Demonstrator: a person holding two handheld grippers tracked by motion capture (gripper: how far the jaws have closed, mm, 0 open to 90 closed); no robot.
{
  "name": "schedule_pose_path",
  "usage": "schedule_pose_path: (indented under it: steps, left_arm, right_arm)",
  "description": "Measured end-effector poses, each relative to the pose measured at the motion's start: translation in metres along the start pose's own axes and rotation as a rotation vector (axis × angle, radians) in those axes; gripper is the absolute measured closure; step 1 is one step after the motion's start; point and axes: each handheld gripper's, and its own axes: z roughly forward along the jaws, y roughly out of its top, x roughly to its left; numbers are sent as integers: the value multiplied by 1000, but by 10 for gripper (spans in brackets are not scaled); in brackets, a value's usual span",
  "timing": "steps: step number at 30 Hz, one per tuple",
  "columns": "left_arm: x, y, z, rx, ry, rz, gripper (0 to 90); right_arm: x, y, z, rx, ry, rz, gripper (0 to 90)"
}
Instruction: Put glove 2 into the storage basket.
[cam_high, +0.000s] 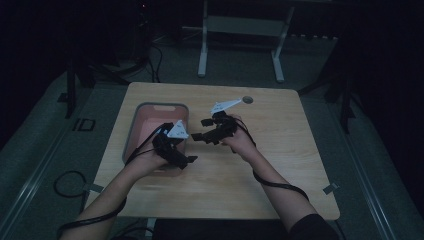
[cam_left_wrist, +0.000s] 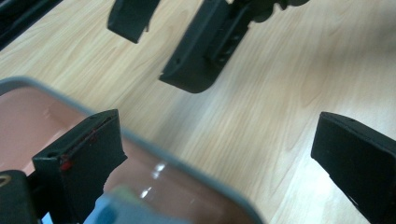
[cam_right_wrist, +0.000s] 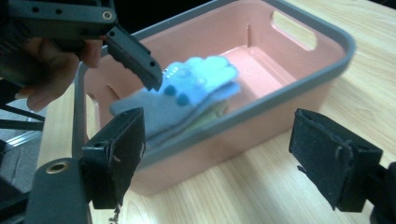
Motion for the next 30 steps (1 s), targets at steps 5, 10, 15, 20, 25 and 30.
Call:
schedule_pose_path:
  steps: [5, 10, 15, 20, 25, 30]
  left_arm:
    - [-7, 7, 8, -3, -26, 30, 26]
    - [-12, 12, 12, -10, -41, 35, 26]
    - [-20, 19, 22, -20, -67, 41, 26]
    - [-28, 23, 31, -26, -87, 55, 26]
    - [-34, 25, 40, -26, -110, 64, 26]
    - [-42, 24, 51, -15, -132, 78, 26]
  right_arm:
    - [-5, -8, -11, 0, -27, 3, 172]
    - [-10, -15, -17, -8, -43, 2, 162]
    - [-15, -25, -26, -9, -55, 7, 160]
    - [-19, -34, -32, 4, -67, 6, 160]
    - [-23, -43, -38, 5, -71, 22, 160]
    - [-25, -54, -43, 11, -79, 36, 160]
